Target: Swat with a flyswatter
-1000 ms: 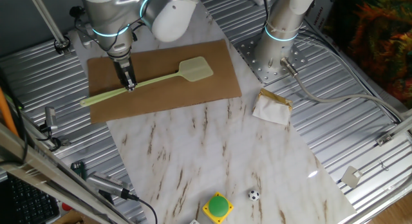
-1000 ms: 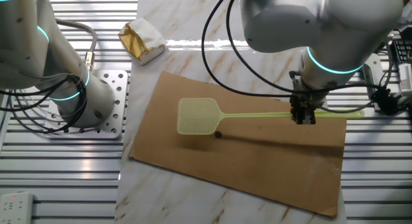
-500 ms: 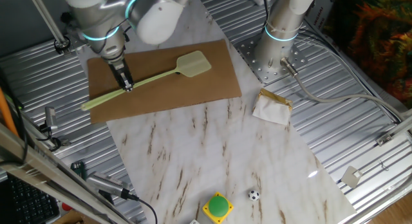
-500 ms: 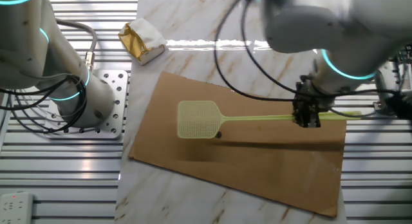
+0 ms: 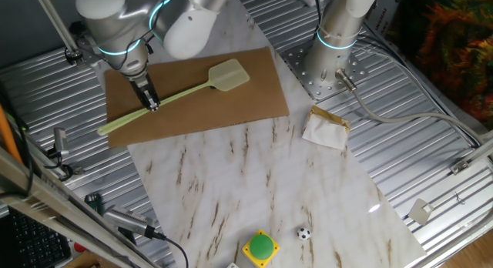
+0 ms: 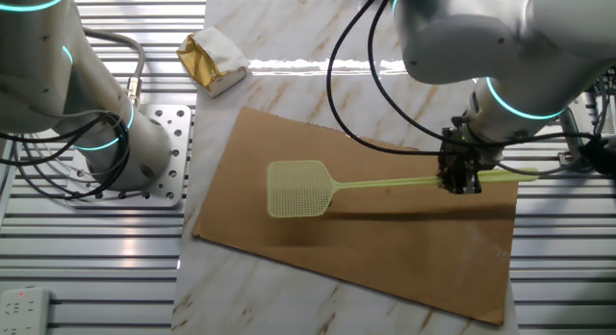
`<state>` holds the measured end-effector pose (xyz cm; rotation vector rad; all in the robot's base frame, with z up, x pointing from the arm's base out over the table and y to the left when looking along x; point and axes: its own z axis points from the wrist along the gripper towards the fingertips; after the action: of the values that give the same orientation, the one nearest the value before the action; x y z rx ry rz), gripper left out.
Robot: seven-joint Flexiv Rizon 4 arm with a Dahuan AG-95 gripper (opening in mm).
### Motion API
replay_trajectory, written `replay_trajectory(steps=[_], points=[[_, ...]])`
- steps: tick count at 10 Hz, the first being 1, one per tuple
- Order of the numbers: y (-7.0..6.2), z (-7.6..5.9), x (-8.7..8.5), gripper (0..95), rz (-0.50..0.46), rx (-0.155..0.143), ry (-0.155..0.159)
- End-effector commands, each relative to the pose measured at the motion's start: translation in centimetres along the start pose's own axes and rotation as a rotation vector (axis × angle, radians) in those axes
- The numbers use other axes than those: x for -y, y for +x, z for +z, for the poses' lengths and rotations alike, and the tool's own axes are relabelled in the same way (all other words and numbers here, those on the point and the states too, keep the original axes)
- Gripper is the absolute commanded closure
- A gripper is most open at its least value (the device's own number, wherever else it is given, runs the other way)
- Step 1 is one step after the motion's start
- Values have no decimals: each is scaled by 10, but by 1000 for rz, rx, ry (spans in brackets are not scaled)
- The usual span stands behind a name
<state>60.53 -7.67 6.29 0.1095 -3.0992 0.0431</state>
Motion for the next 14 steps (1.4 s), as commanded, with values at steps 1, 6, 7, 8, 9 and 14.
replay_trajectory(steps=[1,6,7,8,9,14], points=[[-4,4,1,950,-6,2,2],[-13,7,3,950,-19,3,4],[-15,8,4,950,-22,2,5],[-17,9,4,950,-22,3,4],[-20,11,5,950,-25,3,5],[-31,18,7,950,-28,5,2]])
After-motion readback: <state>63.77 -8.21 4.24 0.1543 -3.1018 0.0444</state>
